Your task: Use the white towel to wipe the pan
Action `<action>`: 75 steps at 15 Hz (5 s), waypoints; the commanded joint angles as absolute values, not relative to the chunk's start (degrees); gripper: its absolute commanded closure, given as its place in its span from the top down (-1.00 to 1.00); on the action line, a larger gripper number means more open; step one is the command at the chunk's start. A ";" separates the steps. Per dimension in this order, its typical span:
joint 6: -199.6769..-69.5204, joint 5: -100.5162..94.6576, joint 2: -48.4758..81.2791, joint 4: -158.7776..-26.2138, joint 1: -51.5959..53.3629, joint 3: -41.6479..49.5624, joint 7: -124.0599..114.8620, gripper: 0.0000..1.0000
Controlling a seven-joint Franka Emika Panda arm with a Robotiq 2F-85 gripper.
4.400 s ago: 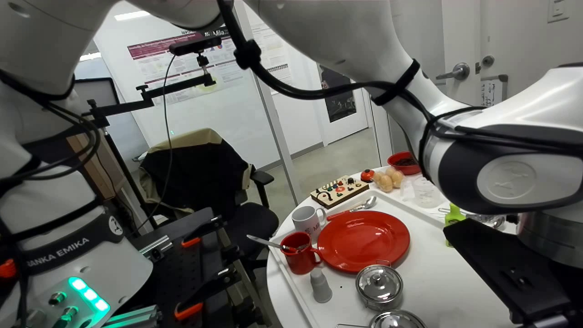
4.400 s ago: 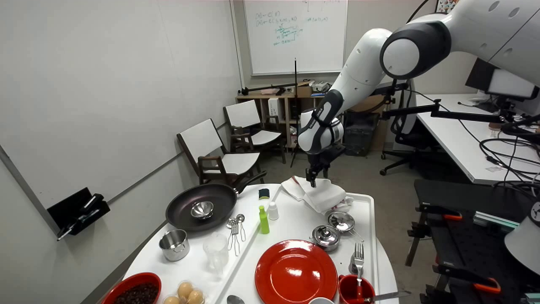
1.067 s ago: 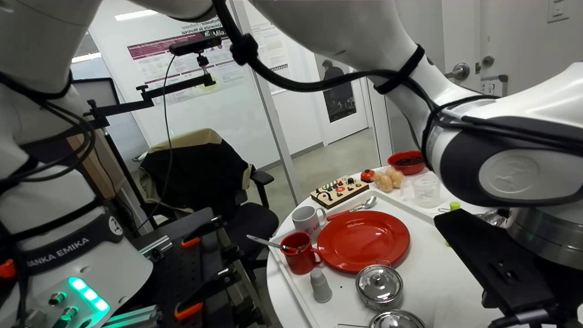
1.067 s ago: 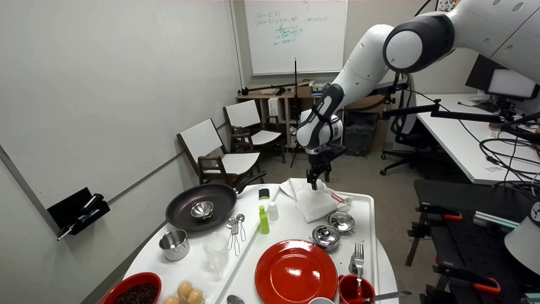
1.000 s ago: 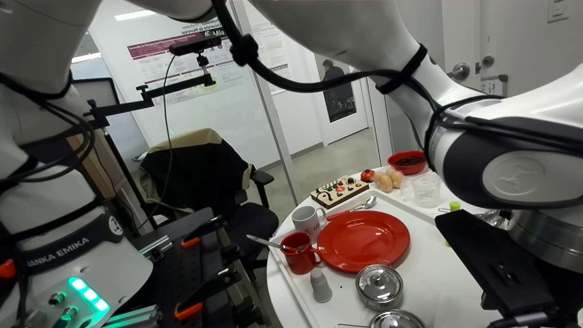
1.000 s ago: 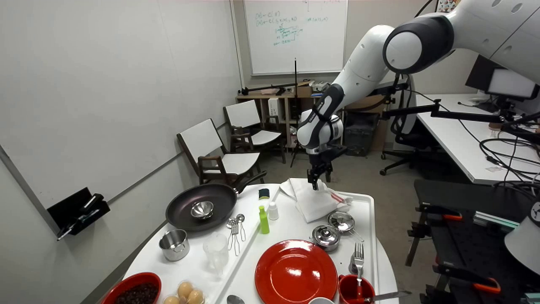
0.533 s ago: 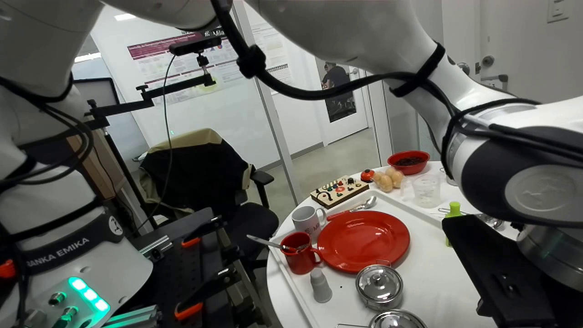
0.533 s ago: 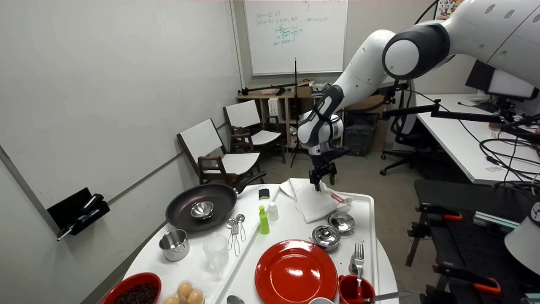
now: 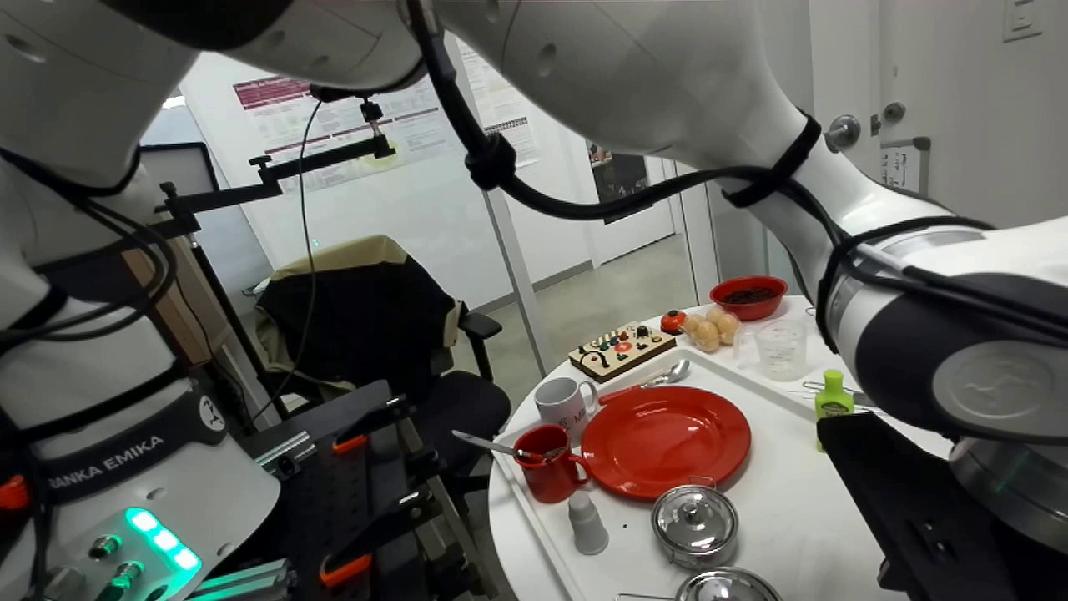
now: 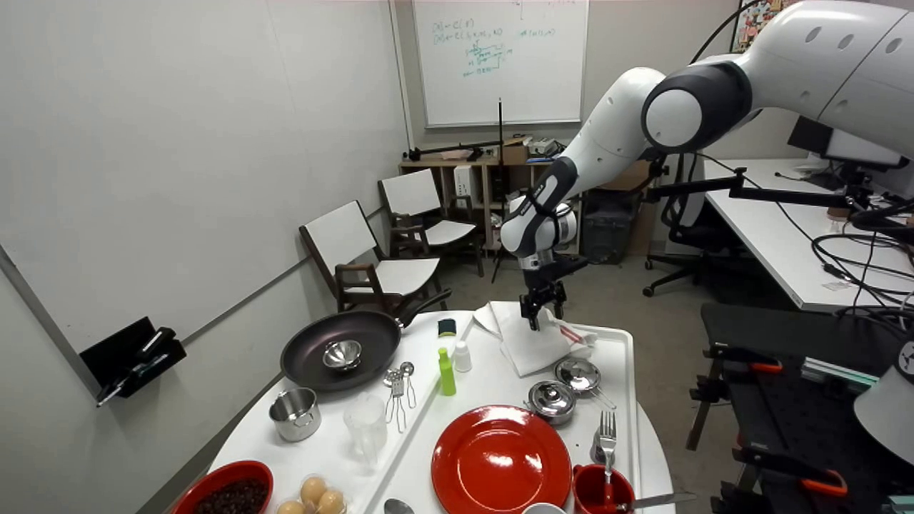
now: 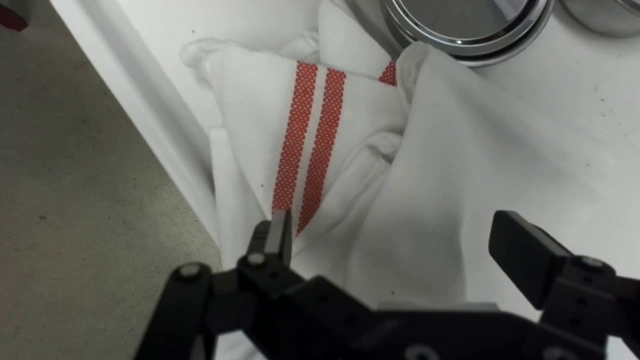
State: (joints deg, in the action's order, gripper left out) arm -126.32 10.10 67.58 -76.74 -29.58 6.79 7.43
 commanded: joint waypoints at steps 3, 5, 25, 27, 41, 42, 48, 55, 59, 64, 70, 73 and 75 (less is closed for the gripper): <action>-131.01 9.20 67.91 -75.46 -28.01 6.49 8.88 1.00; -133.50 9.38 66.80 -76.85 -27.75 5.52 10.45 1.00; -128.98 9.57 68.05 -75.12 -28.52 6.06 9.90 1.00; -128.74 9.59 68.08 -75.10 -28.49 6.20 9.71 1.00; -129.09 9.74 67.94 -75.66 -28.67 5.95 9.91 1.00; -129.09 9.74 67.94 -75.66 -28.67 5.95 9.91 1.00; -129.14 9.38 70.32 -73.56 -28.42 6.49 9.08 1.00; -129.31 8.94 76.43 -68.34 -28.80 8.22 7.54 1.00; -131.10 8.78 77.81 -67.03 -28.75 8.31 7.73 0.31; -135.76 9.03 75.99 -70.04 -27.51 8.70 9.04 -0.38; -146.61 9.28 70.37 -79.44 -27.85 7.23 14.99 -0.83; -153.93 9.37 66.18 -86.97 -28.57 5.65 20.20 -0.87; -157.85 9.41 63.74 -91.61 -29.42 4.10 23.78 -0.86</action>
State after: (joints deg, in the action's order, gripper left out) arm -151.77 9.58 69.82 -81.92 -28.12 6.49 18.32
